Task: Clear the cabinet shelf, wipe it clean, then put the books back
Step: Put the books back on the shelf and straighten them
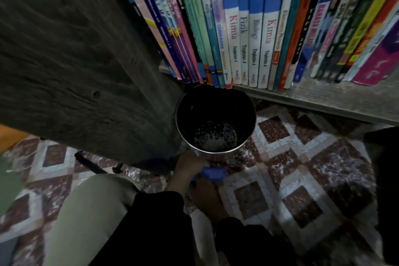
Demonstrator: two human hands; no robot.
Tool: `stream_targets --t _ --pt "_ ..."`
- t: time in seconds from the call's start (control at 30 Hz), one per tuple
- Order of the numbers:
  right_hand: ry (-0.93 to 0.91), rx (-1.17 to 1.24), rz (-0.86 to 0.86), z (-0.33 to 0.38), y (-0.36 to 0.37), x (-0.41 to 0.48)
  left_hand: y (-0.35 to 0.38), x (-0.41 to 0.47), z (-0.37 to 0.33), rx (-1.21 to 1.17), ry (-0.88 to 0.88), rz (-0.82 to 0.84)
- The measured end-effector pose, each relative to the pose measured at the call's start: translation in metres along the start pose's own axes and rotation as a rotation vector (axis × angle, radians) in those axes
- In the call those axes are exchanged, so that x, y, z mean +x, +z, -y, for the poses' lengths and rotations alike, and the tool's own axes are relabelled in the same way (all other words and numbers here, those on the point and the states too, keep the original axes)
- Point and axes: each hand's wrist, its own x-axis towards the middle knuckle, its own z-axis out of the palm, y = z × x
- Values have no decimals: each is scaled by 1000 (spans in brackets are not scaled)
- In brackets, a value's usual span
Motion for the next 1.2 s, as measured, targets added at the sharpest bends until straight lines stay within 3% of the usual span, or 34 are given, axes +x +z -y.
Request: stream_targets --t 0.1,0.2,0.3,0.63,0.73,0.83,0.93,1.07,1.2 --pt "34 -1 -11 -7 -5 -3 -1 -1 -7 -10 12 -35" --pt "-69 8 -41 -26 -30 -15 -2 -7 -15 -46 16 -28" --pt "-143 140 -80 -48 -63 -25 4 -2 -17 -35 19 76" --pt "186 596 -131 -121 -125 -31 18 -11 -35 -104 73 272" --pt "208 610 -95 -122 -132 -34 18 -12 -44 -41 78 298" --pt "146 537 -24 -112 -156 -40 15 -24 -68 64 207 357" --pt "70 427 69 -96 -194 -52 5 -50 -100 242 322 273" --pt "-66 305 87 -56 -255 -82 -14 -93 -142 576 519 -85" --pt "-245 246 125 -7 -319 -130 -61 -135 -180 452 692 40"
